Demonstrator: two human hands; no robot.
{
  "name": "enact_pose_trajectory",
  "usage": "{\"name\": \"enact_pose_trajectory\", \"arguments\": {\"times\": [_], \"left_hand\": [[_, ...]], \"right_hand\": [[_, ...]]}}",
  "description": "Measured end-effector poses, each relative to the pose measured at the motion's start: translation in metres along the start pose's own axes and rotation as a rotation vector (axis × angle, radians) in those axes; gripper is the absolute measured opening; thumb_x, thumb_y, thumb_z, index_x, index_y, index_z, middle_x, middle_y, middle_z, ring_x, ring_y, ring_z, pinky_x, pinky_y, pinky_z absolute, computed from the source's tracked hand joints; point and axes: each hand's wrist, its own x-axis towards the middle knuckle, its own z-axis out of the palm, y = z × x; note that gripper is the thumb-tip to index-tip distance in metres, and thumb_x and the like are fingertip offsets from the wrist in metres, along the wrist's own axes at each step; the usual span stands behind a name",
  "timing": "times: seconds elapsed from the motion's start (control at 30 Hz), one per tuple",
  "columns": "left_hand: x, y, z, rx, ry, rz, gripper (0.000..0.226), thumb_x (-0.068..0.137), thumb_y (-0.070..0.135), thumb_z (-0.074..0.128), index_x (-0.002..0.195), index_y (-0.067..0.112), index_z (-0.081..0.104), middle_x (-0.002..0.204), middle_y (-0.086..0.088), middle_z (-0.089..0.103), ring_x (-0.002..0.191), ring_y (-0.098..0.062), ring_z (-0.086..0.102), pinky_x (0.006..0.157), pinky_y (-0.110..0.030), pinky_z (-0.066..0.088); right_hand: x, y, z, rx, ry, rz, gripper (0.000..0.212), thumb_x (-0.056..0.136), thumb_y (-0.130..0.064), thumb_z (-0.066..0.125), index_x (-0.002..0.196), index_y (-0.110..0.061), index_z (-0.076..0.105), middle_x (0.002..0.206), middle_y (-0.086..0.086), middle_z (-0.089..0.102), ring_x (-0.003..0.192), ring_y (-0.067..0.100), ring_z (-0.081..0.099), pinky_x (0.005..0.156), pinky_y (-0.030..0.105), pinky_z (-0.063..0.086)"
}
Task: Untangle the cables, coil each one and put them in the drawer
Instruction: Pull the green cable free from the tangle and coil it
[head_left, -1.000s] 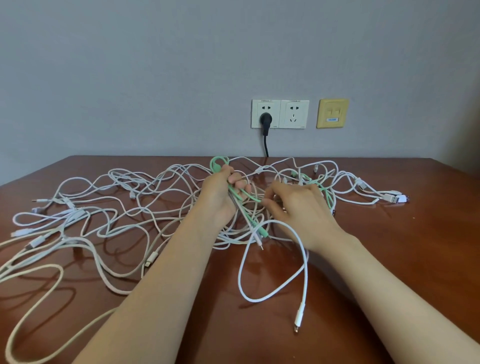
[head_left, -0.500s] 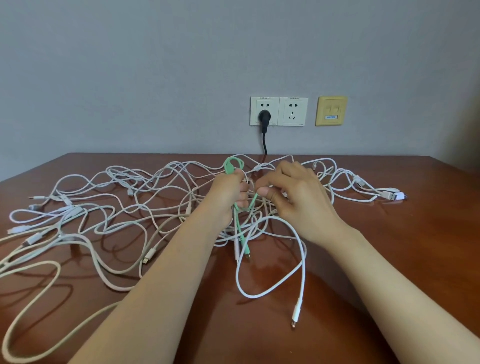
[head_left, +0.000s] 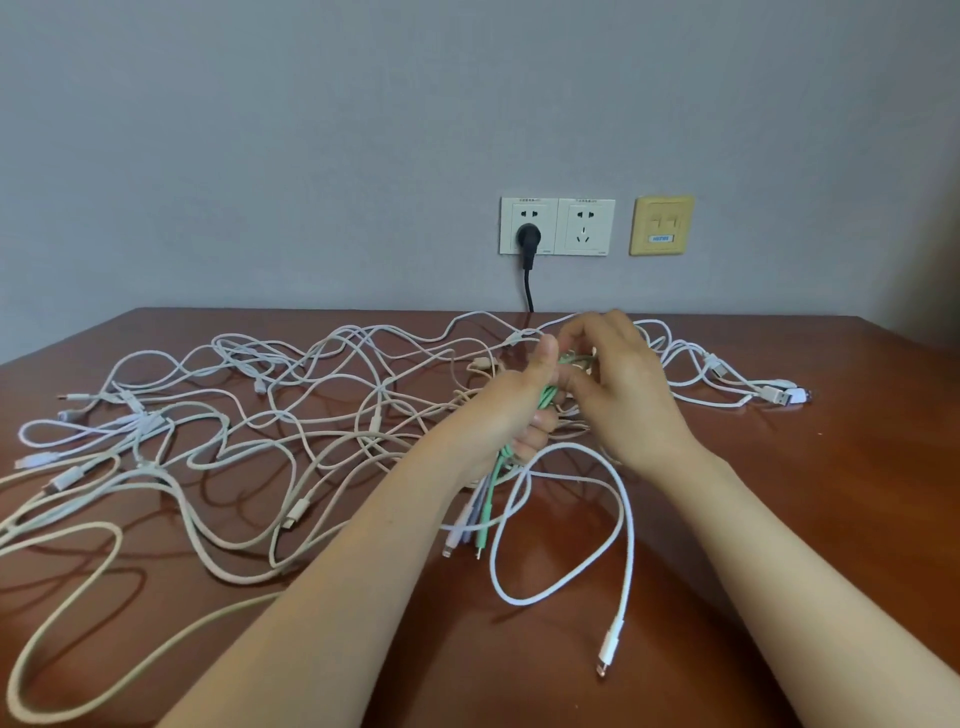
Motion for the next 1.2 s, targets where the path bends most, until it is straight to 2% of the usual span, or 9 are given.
{"name": "enact_pose_trajectory", "arguments": {"times": [0.13, 0.53, 0.67, 0.8, 0.93, 1.0, 1.1, 1.13, 1.2], "left_hand": [[0.001, -0.001, 0.000, 0.078, -0.025, 0.018, 0.047, 0.095, 0.054, 0.027, 0.073, 0.015, 0.040, 0.037, 0.011, 0.025, 0.027, -0.002, 0.017, 0.034, -0.012, 0.015], [0.009, 0.002, -0.010, -0.115, 0.176, 0.120, 0.044, 0.100, 0.043, 0.030, 0.064, 0.018, 0.036, 0.037, 0.011, 0.024, 0.030, -0.005, 0.017, 0.036, -0.011, 0.014], [0.014, -0.001, -0.011, -0.161, 0.286, 0.139, 0.041, 0.099, 0.043, 0.034, 0.066, 0.018, 0.038, 0.036, 0.011, 0.027, 0.029, -0.004, 0.019, 0.034, -0.012, 0.016], [0.015, -0.004, -0.015, -0.141, 0.361, 0.155, 0.036, 0.100, 0.033, 0.039, 0.068, 0.016, 0.037, 0.036, 0.012, 0.028, 0.027, -0.002, 0.022, 0.033, -0.012, 0.019], [0.018, -0.005, -0.013, -0.049, 0.397, 0.162, 0.033, 0.100, 0.029, 0.039, 0.069, 0.017, 0.038, 0.033, 0.009, 0.031, 0.024, -0.003, 0.026, 0.033, -0.013, 0.022], [0.017, -0.004, -0.009, 0.000, 0.403, 0.197, 0.028, 0.100, 0.026, 0.039, 0.075, 0.015, 0.047, 0.034, 0.000, 0.044, 0.032, -0.020, 0.038, 0.040, -0.022, 0.031], [0.017, -0.005, -0.006, 0.061, 0.441, 0.231, 0.025, 0.100, 0.023, 0.039, 0.095, 0.003, 0.053, 0.088, -0.042, 0.051, 0.071, -0.060, 0.039, 0.060, -0.049, 0.040], [0.017, -0.006, -0.005, 0.069, 0.439, 0.242, 0.023, 0.100, 0.023, 0.039, 0.092, 0.006, 0.054, 0.077, -0.040, 0.048, 0.064, -0.057, 0.036, 0.056, -0.043, 0.034], [0.019, -0.008, -0.007, 0.067, 0.412, 0.262, 0.027, 0.100, 0.022, 0.040, 0.076, 0.021, 0.053, 0.046, -0.004, 0.041, 0.045, -0.025, 0.031, 0.050, -0.029, 0.023]], "right_hand": [[0.001, 0.005, -0.002, 0.020, 0.034, -0.006, 0.015, 0.080, 0.013, 0.050, 0.082, -0.001, 0.056, 0.082, 0.006, 0.051, 0.067, 0.006, 0.041, 0.067, 0.004, 0.032], [-0.004, 0.024, -0.001, 0.149, 0.033, 0.334, 0.017, 0.097, -0.012, 0.042, 0.085, -0.012, 0.053, 0.060, -0.005, 0.053, 0.057, 0.005, 0.048, 0.056, 0.008, 0.033], [-0.004, 0.015, -0.002, 0.097, 0.020, 0.250, 0.016, 0.097, -0.016, 0.044, 0.082, -0.015, 0.052, 0.057, -0.003, 0.048, 0.054, 0.006, 0.045, 0.055, 0.012, 0.033], [-0.007, 0.006, 0.002, -0.046, -0.060, 0.114, 0.014, 0.096, -0.015, 0.046, 0.091, -0.009, 0.058, 0.061, -0.001, 0.048, 0.061, 0.020, 0.045, 0.061, 0.033, 0.031], [-0.007, 0.002, 0.002, -0.118, -0.075, 0.061, 0.015, 0.096, -0.017, 0.047, 0.091, -0.010, 0.059, 0.062, -0.003, 0.047, 0.062, 0.021, 0.044, 0.060, 0.032, 0.026], [-0.006, -0.001, 0.002, -0.107, -0.075, 0.053, 0.015, 0.095, -0.017, 0.047, 0.089, -0.011, 0.059, 0.060, -0.004, 0.046, 0.062, 0.022, 0.043, 0.059, 0.032, 0.030], [-0.006, -0.009, 0.006, -0.110, -0.089, 0.031, 0.016, 0.095, -0.017, 0.047, 0.089, -0.009, 0.060, 0.060, -0.002, 0.048, 0.061, 0.022, 0.042, 0.058, 0.034, 0.031], [-0.006, -0.010, 0.006, -0.114, -0.092, 0.025, 0.016, 0.095, -0.017, 0.047, 0.090, -0.009, 0.061, 0.063, 0.001, 0.051, 0.062, 0.022, 0.042, 0.058, 0.034, 0.032], [-0.006, -0.011, 0.006, -0.105, -0.102, 0.034, 0.016, 0.094, -0.016, 0.048, 0.090, -0.009, 0.061, 0.065, 0.004, 0.052, 0.062, 0.023, 0.043, 0.058, 0.034, 0.032]]}}
